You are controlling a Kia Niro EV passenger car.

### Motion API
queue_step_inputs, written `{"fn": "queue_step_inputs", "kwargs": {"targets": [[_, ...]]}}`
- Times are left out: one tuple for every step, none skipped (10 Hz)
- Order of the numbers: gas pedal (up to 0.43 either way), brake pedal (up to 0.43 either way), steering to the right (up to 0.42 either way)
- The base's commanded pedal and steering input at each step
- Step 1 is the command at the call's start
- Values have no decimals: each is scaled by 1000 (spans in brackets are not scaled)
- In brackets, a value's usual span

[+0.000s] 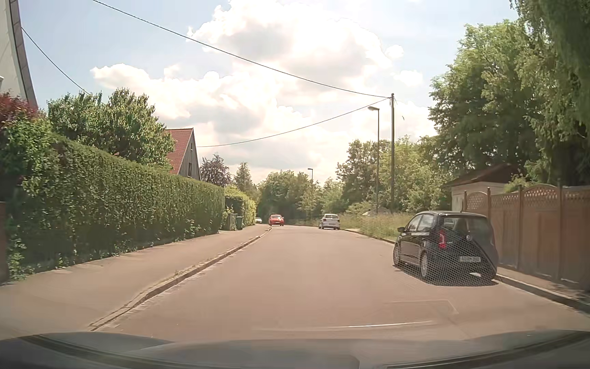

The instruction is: Follow the waypoints while adhering to traffic rules and regulations

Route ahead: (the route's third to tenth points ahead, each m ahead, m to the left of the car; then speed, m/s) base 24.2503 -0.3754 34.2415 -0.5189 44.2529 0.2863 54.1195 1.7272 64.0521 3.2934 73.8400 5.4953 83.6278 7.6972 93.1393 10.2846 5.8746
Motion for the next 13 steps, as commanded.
{"fn": "queue_step_inputs", "kwargs": {"targets": [[157,0,11],[150,0,10],[150,0,11],[130,0,11],[98,0,11],[87,0,11],[59,0,11],[47,0,11],[28,0,14],[20,0,18],[0,0,24],[0,0,31],[0,0,38]]}}
